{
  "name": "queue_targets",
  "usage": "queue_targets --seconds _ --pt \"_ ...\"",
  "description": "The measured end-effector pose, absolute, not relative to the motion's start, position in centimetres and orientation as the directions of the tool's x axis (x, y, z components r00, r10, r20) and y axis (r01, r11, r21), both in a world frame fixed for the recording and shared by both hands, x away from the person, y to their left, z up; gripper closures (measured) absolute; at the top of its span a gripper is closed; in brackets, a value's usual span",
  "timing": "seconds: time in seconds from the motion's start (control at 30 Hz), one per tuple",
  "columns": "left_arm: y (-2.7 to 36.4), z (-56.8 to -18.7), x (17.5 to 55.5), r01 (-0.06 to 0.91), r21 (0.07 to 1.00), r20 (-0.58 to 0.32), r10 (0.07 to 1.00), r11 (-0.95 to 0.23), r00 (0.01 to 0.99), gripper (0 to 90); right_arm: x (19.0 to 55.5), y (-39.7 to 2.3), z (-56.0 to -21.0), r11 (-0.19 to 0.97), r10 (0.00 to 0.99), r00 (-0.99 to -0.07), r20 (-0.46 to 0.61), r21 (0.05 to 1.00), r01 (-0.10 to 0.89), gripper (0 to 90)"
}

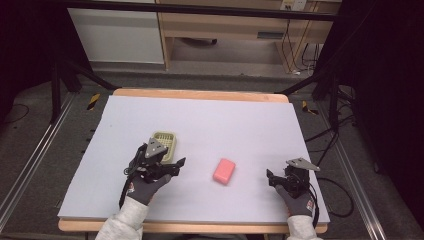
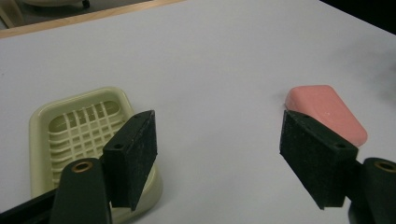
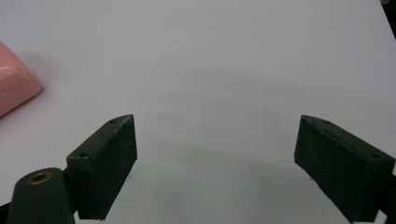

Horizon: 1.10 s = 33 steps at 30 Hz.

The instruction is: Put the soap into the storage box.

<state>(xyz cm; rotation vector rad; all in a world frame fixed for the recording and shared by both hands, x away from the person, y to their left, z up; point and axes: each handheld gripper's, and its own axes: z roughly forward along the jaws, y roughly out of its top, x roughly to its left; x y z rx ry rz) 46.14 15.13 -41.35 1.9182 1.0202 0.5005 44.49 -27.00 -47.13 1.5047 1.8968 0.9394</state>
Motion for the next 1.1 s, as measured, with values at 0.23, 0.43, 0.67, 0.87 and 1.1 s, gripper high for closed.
queue_targets --seconds 0.23,0.43,0.67,0.87,1.1 --pt "14.1 -41.2 46.3 0.453 0.843 -0.042 0.804 -0.29 0.593 26.7 44.5 -27.0 -47.1 0.14 0.972 -0.233 0.003 0.791 0.595 13.3" --pt "13.1 -41.2 46.4 0.449 0.841 -0.039 0.794 -0.302 0.607 26.3 44.5 -26.9 -47.1 0.135 0.973 -0.231 0.008 0.792 0.596 13.3" --pt "11.8 -41.3 46.7 0.453 0.833 -0.039 0.782 -0.319 0.622 25.7 44.4 -26.9 -47.0 0.13 0.973 -0.231 0.015 0.792 0.596 14.4" --pt "10.5 -41.2 46.7 0.444 0.831 -0.032 0.769 -0.334 0.639 25.2 44.5 -26.8 -47.1 0.139 0.971 -0.238 0.009 0.791 0.596 14.7" --pt "9.2 -41.6 46.9 0.448 0.824 -0.035 0.758 -0.347 0.651 24.4 44.5 -26.9 -47.1 0.147 0.97 -0.242 0.001 0.792 0.593 15.1"
